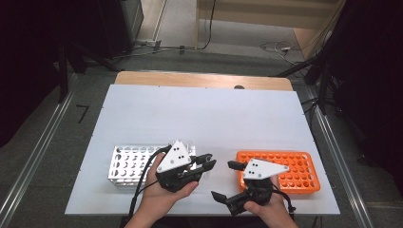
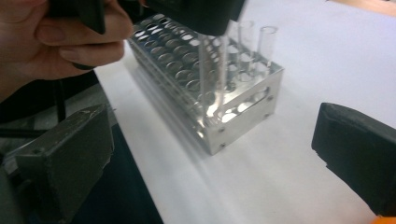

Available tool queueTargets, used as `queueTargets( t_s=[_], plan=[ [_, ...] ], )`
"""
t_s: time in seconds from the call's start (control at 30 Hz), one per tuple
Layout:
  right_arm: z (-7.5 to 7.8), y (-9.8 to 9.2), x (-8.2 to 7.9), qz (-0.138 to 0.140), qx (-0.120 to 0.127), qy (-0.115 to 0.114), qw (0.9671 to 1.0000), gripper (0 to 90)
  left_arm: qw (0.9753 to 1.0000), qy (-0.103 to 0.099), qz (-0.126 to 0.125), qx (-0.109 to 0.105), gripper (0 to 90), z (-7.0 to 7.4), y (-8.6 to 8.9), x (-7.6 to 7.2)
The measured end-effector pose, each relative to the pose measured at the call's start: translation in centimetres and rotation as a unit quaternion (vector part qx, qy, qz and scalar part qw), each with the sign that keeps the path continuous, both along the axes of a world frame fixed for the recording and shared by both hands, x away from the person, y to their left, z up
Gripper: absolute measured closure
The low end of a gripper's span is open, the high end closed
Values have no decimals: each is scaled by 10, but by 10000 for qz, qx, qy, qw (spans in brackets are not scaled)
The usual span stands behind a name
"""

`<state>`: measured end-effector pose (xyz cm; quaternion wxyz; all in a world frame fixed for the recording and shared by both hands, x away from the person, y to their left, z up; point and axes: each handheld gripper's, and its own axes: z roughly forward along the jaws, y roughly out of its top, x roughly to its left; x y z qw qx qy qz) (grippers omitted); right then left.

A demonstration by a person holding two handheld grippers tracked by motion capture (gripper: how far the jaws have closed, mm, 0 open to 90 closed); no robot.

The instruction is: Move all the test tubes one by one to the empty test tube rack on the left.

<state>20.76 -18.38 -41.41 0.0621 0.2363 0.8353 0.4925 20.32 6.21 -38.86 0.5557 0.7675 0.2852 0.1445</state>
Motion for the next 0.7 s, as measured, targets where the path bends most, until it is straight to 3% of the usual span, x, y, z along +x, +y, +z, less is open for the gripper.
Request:
queueTargets(
  t_s=[0.3, 0.5, 0.7],
  plan=[
    [5, -19, 7, -278, 193, -127, 9993, 0, 9994, -58, 345, -77, 760, 7, 24, 8],
    [7, -33, 11, -389, 214, -154, 9989, 0, 9978, -178, 643, 2, 760, 12, 41, 14],
    [7, -46, 16, -485, 224, -150, 9985, 0, 9958, -173, 893, -60, 760, 12, 58, 20]
  ],
)
